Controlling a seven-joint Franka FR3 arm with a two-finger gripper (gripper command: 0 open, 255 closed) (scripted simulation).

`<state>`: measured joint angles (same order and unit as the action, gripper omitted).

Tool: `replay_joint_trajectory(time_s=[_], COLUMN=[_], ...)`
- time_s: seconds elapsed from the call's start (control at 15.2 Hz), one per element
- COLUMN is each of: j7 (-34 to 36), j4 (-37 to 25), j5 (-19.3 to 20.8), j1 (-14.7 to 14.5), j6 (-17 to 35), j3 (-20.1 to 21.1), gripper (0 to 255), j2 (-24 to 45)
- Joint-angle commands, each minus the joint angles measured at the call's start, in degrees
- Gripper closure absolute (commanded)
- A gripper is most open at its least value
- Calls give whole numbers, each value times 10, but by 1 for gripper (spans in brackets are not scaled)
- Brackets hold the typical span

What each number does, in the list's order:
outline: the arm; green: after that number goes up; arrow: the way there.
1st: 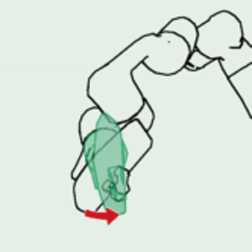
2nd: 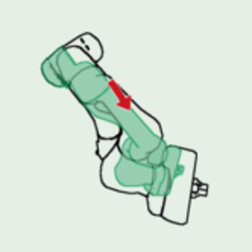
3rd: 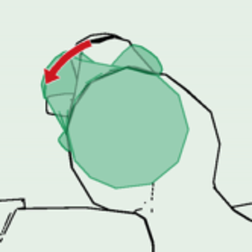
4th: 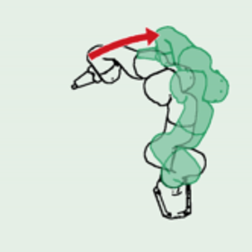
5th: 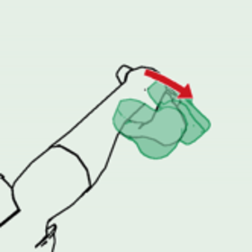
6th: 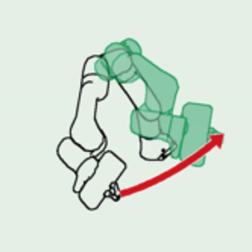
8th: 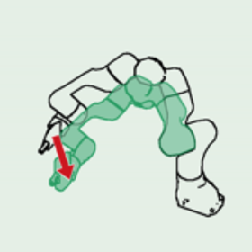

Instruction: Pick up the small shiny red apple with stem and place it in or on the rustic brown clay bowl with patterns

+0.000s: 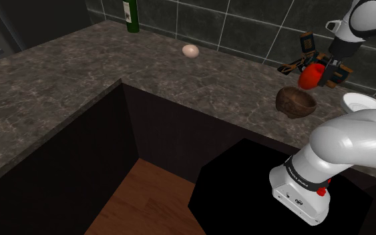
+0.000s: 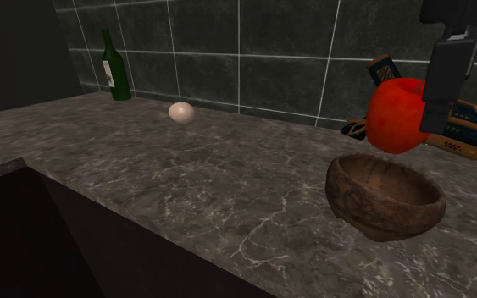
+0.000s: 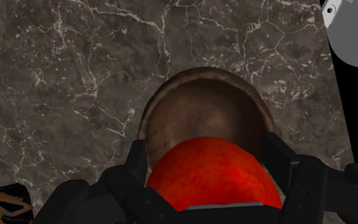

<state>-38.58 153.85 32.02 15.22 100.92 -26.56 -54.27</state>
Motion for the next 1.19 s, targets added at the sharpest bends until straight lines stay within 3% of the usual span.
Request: replay_joint_trajectory(time_s=[0.0,0.2,0.73,0.79,1.12], j7=[4,9,9,9,9], j4=[15,36,36,36,36], j5=[7,18,18,18,18], j1=[3,6,6,6,6], j6=[15,39,39,39,39], j3=[-6,-17,-17,-17,-17], gripper=[255,255,255,0,0], j2=[0,4,4,4,4])
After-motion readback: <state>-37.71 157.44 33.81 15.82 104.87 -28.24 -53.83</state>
